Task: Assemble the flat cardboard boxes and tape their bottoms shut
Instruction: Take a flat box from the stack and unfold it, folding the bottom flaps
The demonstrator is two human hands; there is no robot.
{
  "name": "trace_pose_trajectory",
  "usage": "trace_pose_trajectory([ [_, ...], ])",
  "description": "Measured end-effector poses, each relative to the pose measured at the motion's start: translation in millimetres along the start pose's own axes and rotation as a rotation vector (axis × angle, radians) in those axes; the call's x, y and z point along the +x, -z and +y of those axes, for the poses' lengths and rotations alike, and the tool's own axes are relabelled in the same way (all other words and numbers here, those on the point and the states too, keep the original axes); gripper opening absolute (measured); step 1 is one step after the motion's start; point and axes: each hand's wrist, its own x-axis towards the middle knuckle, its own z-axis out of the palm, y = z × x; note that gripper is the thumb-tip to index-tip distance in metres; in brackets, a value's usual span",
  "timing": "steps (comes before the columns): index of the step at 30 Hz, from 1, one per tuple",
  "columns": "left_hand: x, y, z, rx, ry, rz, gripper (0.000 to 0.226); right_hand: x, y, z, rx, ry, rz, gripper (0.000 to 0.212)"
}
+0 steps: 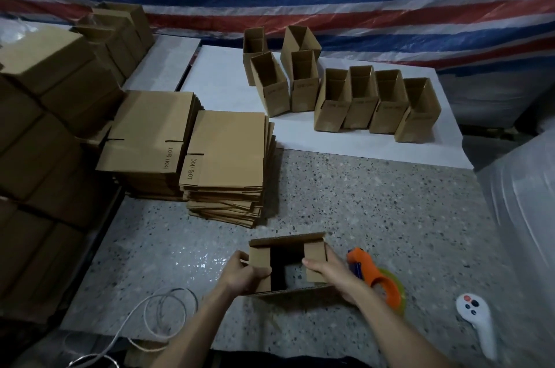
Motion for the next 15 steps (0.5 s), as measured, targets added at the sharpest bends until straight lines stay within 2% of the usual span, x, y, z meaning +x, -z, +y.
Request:
trace_pose_trajectory([
  [2, 5, 0, 0, -0.03, 0.03, -0.02, 0.05, -8, 2, 2, 0.099, 0.06, 0.064, 0.092],
  [4, 8, 1, -4, -0.05, 0.027, -0.016, 0.051, -21, 0, 7, 0.222, 0.189, 0.124, 0.068],
  [6, 10, -3, -8, -0.054, 0.005, 0.02, 0.05, -33, -4, 18, 0.22, 0.309, 0.147, 0.049],
  [7, 12, -6, -10, -0.052, -0.012, 0.044, 0.049, -39, -5, 25, 0.172, 0.348, 0.134, 0.045],
  [11, 17, -14, -14, -0.044, -0.086, 0.112, 0.049, -48, -4, 44, -0.085, 0.44, 0.1, 0.071],
  [15, 18, -14, -14, -0.082, -0.126, 0.101, 0.048, -45, -3, 42, -0.193, 0.466, 0.167, 0.061],
])
